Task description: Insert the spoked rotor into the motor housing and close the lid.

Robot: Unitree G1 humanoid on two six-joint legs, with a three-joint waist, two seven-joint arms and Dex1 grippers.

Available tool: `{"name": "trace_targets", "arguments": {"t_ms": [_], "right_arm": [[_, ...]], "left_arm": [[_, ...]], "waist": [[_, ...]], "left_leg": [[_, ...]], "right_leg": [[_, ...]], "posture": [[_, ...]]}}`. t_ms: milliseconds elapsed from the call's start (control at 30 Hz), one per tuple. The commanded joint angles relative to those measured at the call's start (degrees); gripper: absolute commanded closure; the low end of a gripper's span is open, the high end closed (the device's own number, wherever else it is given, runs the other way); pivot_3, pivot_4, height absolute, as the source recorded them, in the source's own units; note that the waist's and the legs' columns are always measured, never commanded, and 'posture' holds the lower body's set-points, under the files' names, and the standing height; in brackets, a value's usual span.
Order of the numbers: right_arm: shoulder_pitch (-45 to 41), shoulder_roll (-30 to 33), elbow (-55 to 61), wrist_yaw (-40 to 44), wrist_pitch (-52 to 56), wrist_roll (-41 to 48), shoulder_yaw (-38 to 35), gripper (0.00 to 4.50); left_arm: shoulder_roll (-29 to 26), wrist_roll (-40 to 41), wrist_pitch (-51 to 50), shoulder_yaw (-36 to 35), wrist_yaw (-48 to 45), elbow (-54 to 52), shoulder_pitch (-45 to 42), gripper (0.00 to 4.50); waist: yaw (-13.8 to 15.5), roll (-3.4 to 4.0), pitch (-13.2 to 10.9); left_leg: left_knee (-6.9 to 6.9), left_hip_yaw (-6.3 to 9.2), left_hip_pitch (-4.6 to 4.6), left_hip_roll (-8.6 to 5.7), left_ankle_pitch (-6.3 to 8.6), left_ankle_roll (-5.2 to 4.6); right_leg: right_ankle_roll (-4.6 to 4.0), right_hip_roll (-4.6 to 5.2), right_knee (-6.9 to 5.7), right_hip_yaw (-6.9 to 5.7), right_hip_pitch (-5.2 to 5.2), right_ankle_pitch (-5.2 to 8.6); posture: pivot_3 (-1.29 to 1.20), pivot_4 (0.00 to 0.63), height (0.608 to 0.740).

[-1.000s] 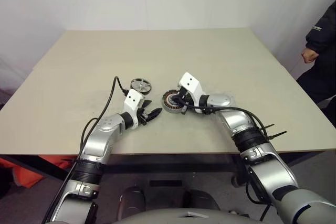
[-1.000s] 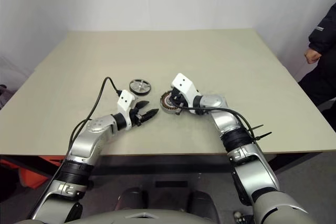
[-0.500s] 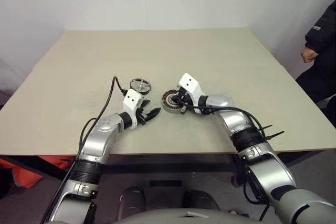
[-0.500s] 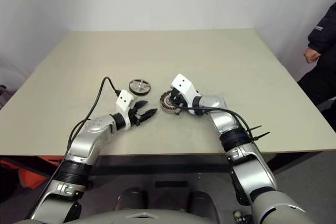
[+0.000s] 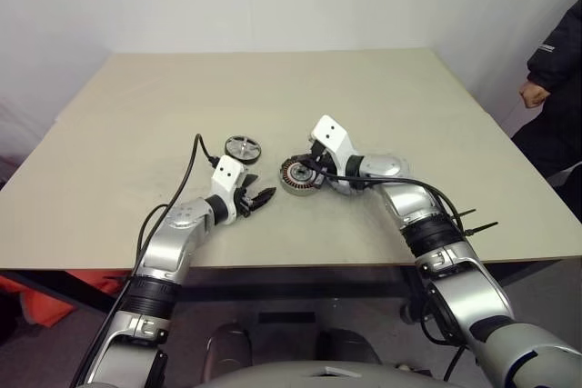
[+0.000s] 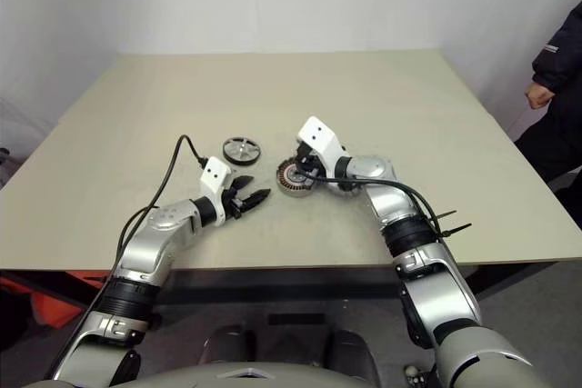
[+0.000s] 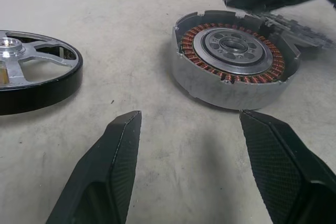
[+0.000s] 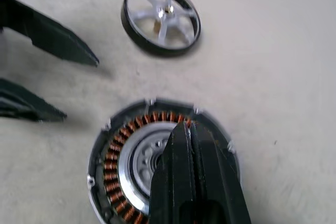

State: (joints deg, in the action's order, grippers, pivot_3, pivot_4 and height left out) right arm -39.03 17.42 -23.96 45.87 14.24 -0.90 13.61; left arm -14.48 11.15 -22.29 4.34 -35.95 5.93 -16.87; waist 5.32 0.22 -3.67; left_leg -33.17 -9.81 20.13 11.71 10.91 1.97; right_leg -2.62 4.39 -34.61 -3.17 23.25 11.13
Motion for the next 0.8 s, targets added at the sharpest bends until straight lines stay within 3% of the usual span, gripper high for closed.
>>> {"name": "trace_targets", "arguments": {"t_ms": [33, 200, 533, 800], "right_arm": [[0.41, -0.97, 0.63, 0.28, 0.45, 0.8, -0.07, 4.46], [1.97, -2.45, -3.72, -1.8, 0.46, -1.24, 1.15, 4.46], [-1.53, -0.51, 3.4, -1.05, 1.84, 1.66, -1.91, 4.46], [0.17, -1.61, 0.06, -0.94, 1.71, 0.45, -0.13, 4.46]], "left_arm": [[-0.36, 0.51, 1.08, -0.67, 0.21, -1.12, -0.91, 1.35], [-0.49, 0.55, 1.03, -0.89, 0.41, -1.16, -0.83, 1.35], [-0.44, 0.54, 1.07, -0.8, 0.45, -0.95, -0.66, 1.35], [-0.63, 0.49, 1.04, -0.92, 0.36, -0.77, -0.98, 1.35]], "waist": [[0.0, 0.0, 0.0], [-0.02, 0.01, 0.0], [0.04, -0.01, 0.01], [-0.04, -0.01, 0.01]], "left_leg": [[0.0, 0.0, 0.0, 0.0, 0.0, 0.0], [0.01, 0.0, 0.01, 0.0, 0.0, 0.0], [-0.04, -0.01, -0.05, 0.0, -0.04, 0.07], [0.0, -0.01, -0.01, 0.04, -0.03, 0.06]], "right_leg": [[0.0, 0.0, 0.0, 0.0, 0.0, 0.0], [0.0, 0.0, 0.01, 0.0, 0.01, 0.0], [0.08, 0.0, -0.06, 0.03, -0.03, 0.04], [-0.05, -0.05, -0.06, 0.03, 0.03, 0.03]], "posture": [[0.0, 0.0, 0.74], [0.0, 0.0, 0.74], [0.0, 0.0, 0.74], [0.0, 0.0, 0.74]]}}
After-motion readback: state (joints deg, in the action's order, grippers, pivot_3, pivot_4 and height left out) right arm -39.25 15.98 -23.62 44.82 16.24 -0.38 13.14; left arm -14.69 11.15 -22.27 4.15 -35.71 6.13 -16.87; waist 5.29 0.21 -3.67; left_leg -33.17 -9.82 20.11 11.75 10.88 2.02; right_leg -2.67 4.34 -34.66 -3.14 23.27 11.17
